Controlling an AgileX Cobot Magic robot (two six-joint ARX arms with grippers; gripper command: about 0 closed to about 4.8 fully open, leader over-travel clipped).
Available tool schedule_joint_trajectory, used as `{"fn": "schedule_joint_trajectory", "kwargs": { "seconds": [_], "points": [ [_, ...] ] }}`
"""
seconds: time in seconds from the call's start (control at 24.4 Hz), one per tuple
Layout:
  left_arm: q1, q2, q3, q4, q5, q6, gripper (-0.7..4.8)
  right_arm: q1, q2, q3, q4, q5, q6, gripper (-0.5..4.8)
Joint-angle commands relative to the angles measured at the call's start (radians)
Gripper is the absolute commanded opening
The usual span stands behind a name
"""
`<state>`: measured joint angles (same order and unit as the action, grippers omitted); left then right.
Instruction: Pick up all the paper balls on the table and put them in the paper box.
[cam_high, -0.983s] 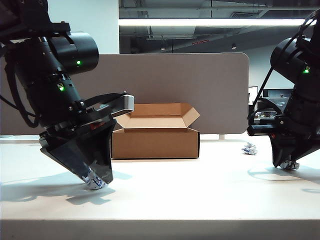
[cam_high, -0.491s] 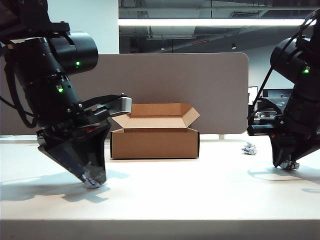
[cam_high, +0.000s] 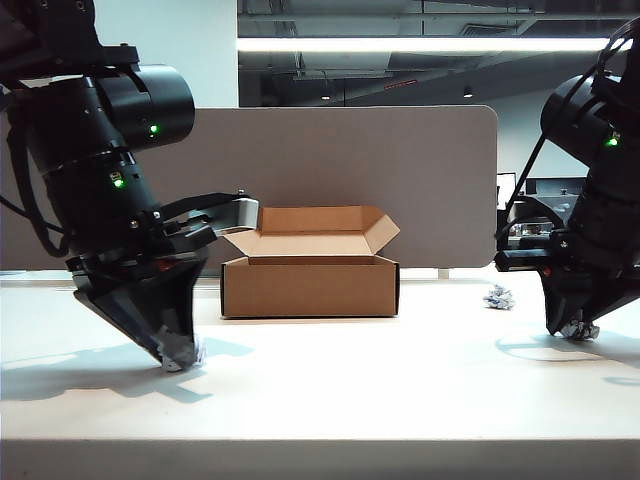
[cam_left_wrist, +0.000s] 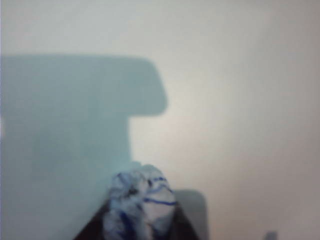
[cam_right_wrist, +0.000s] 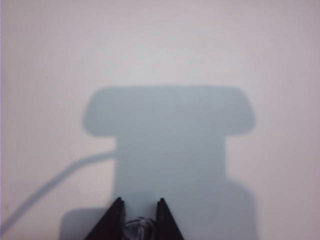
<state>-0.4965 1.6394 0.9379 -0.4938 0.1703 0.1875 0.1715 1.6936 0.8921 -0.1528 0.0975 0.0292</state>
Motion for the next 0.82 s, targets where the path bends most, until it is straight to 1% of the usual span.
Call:
{"fn": "schedule_joint_trajectory", "kwargs": {
  "seconds": [0.04,0.37,0.49,0.61,0.82],
  "points": [
    [0.002,0.02,-0.019,-0.084,-0.013,-0.005,1.2,0.0,0.004,-0.006,-0.05,0.005,-0.003,0.83],
    [0.002,0.02,-0.006,-0.035,-0.012,-0.02,1.14,0.0,0.004,0.004,-0.019,0.005,-0.004,0.83],
    [0.002,0.02,0.029,-0.036,-0.012,-0.02,1.14,0.0,0.003,0.037,-0.024,-0.001,-0.004,0.83],
    [0.002,0.02,0.098,-0.037,-0.012,-0.02,1.14,0.0,0.003,0.091,-0.032,-0.047,-0.003,0.83],
    [0.003,0.02,0.27,-0.007,-0.034,-0.03,1.15,0.003,0.003,0.227,-0.058,-0.132,-0.003,0.84]
  ]
}}
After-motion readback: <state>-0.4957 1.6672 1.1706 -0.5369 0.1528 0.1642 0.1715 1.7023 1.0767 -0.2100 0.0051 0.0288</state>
